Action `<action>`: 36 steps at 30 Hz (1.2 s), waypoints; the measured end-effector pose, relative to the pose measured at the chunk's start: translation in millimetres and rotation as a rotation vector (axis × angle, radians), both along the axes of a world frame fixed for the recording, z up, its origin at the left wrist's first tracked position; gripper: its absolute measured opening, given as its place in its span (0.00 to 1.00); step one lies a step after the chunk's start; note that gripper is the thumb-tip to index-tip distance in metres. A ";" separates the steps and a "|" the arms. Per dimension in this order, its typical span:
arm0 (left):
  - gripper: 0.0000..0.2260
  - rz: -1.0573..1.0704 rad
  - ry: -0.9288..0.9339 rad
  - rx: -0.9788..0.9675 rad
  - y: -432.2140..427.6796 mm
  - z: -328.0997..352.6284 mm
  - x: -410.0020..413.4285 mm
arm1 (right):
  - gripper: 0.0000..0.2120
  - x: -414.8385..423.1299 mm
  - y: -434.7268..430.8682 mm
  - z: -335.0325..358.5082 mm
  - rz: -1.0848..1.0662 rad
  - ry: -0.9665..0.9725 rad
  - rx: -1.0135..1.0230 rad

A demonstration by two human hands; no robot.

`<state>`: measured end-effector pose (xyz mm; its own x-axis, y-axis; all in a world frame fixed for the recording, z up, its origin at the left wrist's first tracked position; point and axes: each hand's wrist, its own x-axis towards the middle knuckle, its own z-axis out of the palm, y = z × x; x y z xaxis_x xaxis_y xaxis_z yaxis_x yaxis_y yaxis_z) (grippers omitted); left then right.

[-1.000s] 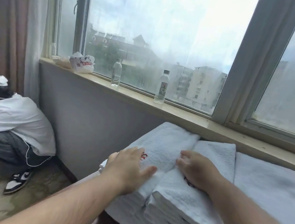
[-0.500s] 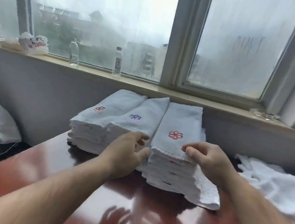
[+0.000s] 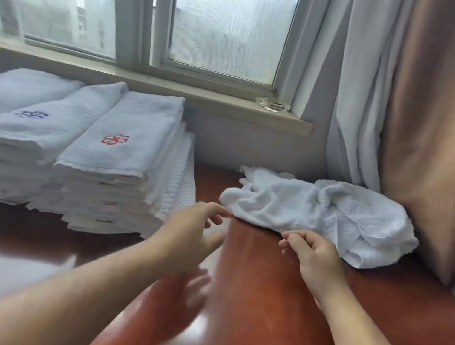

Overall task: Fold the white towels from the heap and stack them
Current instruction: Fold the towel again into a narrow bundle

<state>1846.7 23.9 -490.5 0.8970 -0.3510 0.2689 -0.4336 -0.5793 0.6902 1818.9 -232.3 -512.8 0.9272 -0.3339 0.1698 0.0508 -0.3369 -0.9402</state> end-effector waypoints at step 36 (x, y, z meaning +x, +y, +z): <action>0.18 -0.312 -0.231 0.042 -128.9 -44.8 110.0 | 0.10 52.8 -89.3 -19.4 -0.354 -0.280 0.330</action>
<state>1956.7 -105.0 -535.2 0.6629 -0.6122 0.4309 -0.7346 -0.4207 0.5323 1871.7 -321.5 -532.1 0.6832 -0.6941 0.2270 0.2511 -0.0686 -0.9655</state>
